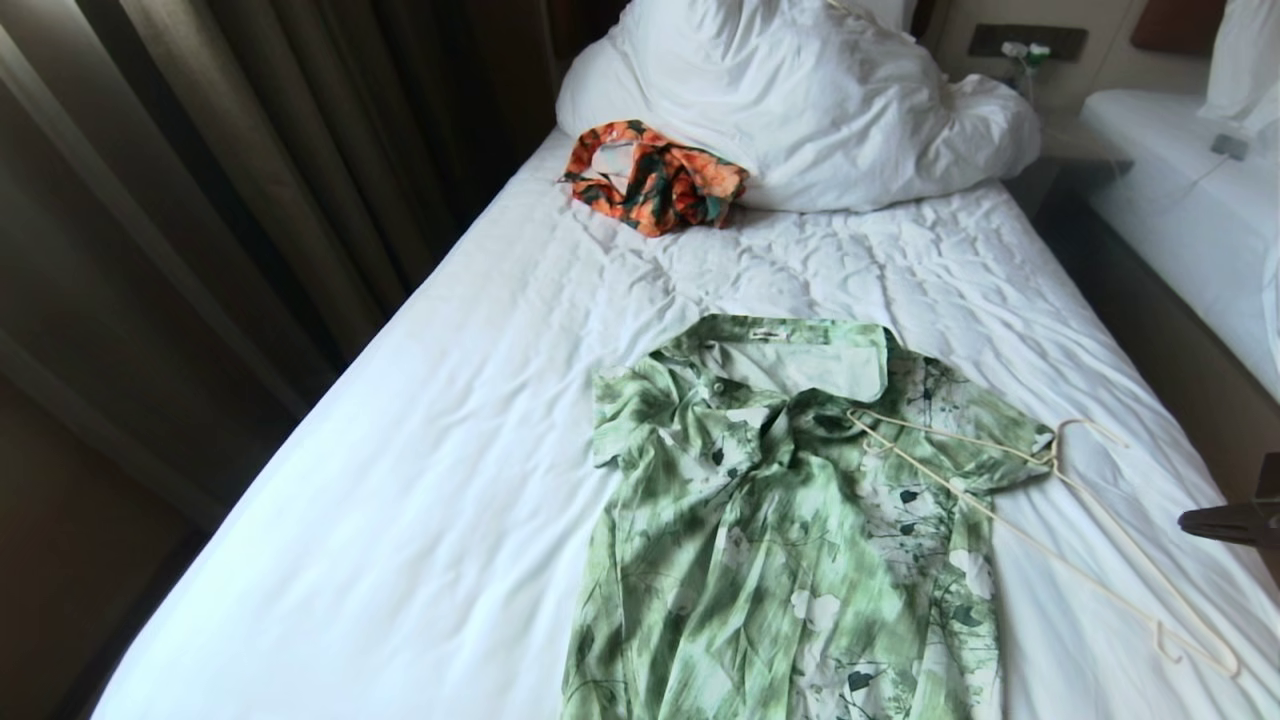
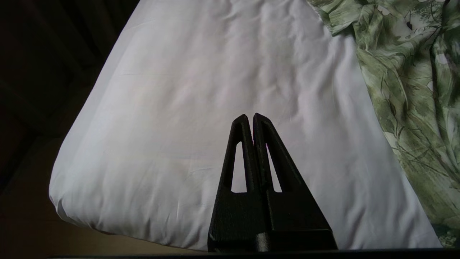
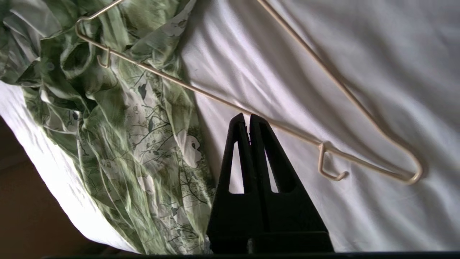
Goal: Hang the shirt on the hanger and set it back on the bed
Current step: Lift the shirt and hanger
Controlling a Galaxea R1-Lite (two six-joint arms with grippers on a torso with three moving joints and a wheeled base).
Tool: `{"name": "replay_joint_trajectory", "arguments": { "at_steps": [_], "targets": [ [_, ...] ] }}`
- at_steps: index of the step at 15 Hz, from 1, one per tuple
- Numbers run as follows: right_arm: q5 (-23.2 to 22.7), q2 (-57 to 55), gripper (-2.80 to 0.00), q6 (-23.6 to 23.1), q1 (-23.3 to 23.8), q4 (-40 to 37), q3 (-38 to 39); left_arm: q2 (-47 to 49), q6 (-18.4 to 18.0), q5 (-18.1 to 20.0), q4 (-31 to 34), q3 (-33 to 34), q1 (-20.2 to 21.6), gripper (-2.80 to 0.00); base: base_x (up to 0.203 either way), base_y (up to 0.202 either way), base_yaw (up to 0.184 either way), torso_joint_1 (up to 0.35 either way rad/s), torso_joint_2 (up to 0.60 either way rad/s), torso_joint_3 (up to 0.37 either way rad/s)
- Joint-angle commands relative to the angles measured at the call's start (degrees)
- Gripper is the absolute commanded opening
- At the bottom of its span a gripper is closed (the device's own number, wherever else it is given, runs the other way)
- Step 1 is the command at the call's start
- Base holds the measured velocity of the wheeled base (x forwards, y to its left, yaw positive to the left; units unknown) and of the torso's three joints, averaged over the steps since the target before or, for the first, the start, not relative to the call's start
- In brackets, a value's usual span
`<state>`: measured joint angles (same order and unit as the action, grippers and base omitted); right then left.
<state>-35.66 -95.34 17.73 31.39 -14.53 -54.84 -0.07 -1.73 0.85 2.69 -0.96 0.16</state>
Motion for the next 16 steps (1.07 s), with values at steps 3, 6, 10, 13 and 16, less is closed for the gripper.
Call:
{"name": "replay_joint_trajectory", "arguments": {
  "at_steps": [3,6,10,13,16],
  "targets": [
    [-2.46,-12.54,-2.80,-11.44,6.01,-22.14,-18.09,0.07,-0.03,0.01,0.03,0.00,0.02,-2.80,0.000,0.000,0.000,0.000,0.00,0.000],
    [-3.16,-19.14,-2.80,-22.05,9.71,-35.22,-26.71,0.07,-0.03,0.03,0.03,0.00,0.02,-2.80,0.000,0.000,0.000,0.000,0.00,0.000],
    [-4.69,-25.27,0.00,-34.89,13.88,-42.53,-30.23,0.07,-0.03,0.03,0.03,0.00,0.02,-2.80,0.000,0.000,0.000,0.000,0.00,0.000],
    [-11.31,-28.47,0.00,-39.93,14.81,-43.32,-31.28,0.07,-0.03,0.03,0.03,0.00,0.02,-2.80,0.000,0.000,0.000,0.000,0.00,0.000],
    [-16.58,-30.12,0.00,-45.37,14.76,-45.59,-31.18,0.07,-0.03,0.01,0.03,0.00,0.02,-2.80,0.000,0.000,0.000,0.000,0.00,0.000]
  ]
}}
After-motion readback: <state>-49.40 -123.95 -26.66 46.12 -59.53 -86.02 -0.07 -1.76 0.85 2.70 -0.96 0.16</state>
